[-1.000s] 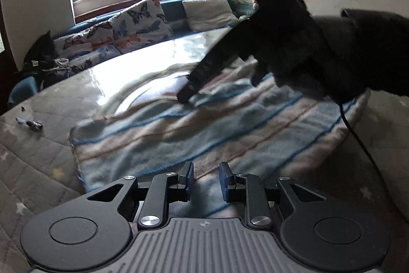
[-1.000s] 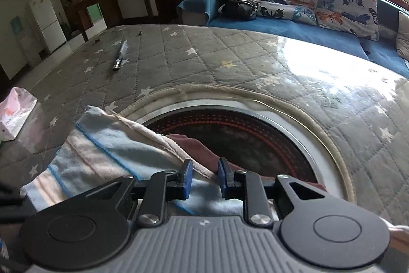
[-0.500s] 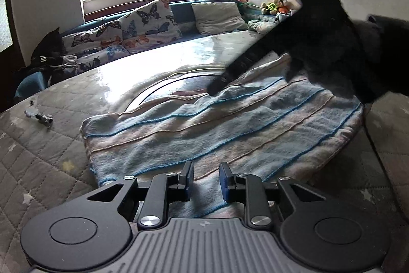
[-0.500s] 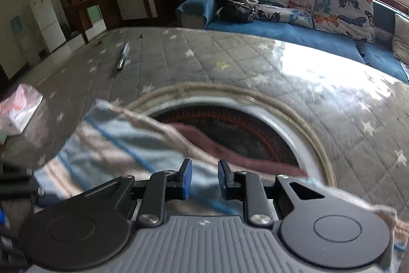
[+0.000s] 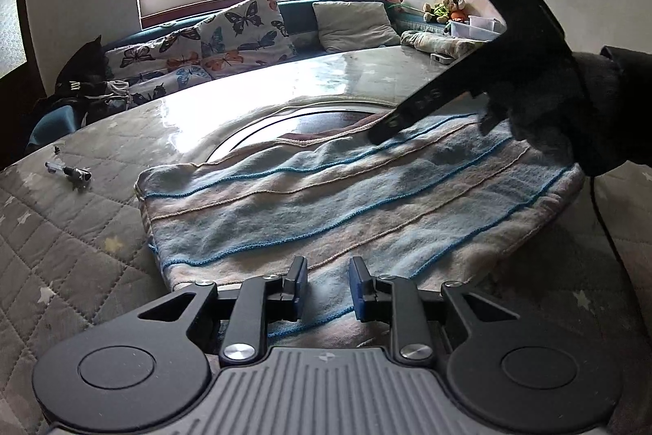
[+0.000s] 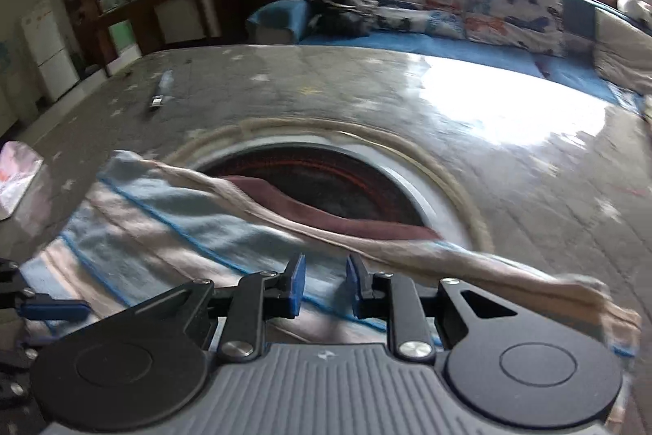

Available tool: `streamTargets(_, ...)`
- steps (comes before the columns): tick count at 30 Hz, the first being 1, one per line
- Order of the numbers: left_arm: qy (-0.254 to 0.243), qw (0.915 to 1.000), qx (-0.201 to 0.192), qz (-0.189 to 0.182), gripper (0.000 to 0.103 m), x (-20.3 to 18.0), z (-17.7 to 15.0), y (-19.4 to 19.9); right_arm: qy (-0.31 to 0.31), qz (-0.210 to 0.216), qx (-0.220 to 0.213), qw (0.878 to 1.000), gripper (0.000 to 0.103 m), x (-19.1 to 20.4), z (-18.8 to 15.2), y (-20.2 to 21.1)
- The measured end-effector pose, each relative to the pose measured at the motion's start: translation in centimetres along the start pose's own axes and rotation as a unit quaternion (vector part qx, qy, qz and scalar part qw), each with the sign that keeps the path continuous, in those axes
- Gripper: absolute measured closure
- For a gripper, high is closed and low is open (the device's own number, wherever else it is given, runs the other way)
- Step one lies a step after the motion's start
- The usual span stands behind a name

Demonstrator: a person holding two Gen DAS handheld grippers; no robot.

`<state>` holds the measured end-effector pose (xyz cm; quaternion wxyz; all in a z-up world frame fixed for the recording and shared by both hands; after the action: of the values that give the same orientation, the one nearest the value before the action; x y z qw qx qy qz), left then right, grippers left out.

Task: Fold clothes

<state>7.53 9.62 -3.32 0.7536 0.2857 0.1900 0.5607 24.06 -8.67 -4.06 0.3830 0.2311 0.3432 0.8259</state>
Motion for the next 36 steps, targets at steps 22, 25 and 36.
streamTargets(22,0.004,1.0000,0.004,0.006,0.076,-0.2,0.0,-0.1,-0.092,-0.084,-0.041,0.991,0.084,-11.0,-3.1,6.2)
streamTargets(25,0.003,1.0000,0.005,0.008,0.076,-0.2,0.0,-0.1,-0.095,-0.084,-0.048,0.991,0.083,-11.5,-3.6,7.3)
streamTargets(36,0.001,0.9999,0.008,0.015,0.076,-0.5,0.1,-0.3,-0.098,-0.097,-0.041,0.990,0.080,-12.7,-6.3,9.4)
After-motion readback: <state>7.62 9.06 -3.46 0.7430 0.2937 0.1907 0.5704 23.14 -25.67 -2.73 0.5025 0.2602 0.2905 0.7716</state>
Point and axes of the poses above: each gripper's, at about its wrist camera, not at the fingertips, and y roughly against the way its jaws point, x to its left, z to its top, the point moved 3 cm from there along -y, roughly the way its jaws point
